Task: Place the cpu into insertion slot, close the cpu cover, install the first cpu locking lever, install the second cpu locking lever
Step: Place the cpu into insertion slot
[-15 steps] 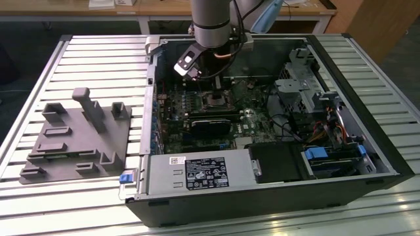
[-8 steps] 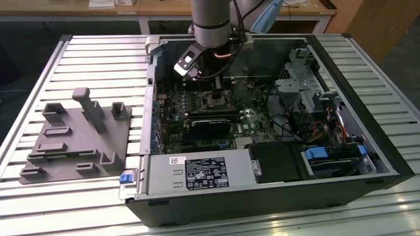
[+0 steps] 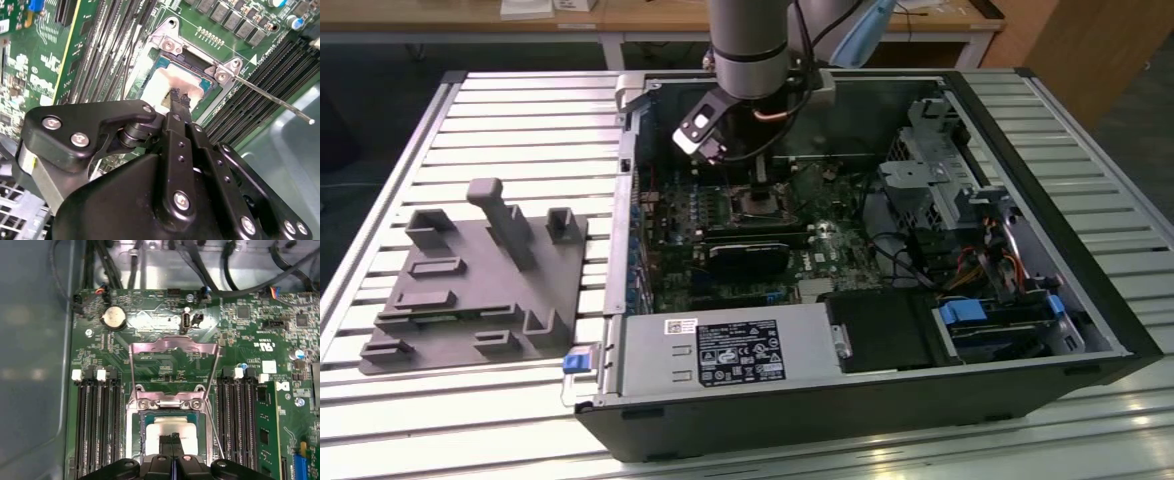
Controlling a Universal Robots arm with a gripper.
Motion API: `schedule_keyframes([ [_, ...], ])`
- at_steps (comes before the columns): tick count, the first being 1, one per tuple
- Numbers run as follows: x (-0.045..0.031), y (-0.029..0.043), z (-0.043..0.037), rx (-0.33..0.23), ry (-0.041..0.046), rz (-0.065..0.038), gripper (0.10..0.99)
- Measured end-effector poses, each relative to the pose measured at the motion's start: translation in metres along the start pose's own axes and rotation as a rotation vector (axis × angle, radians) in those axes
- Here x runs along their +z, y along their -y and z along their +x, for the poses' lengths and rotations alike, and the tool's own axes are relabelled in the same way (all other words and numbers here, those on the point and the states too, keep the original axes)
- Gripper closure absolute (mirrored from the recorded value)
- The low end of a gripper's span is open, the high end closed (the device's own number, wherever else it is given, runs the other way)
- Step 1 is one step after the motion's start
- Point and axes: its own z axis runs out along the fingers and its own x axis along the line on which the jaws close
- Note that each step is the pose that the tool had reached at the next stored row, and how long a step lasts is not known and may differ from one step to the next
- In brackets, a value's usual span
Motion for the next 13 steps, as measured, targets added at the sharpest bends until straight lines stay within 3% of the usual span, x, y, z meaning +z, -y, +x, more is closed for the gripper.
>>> schedule_keyframes([
  [13,0.0071,0.001,0.0,0.029,0.004,0.001,0.98],
])
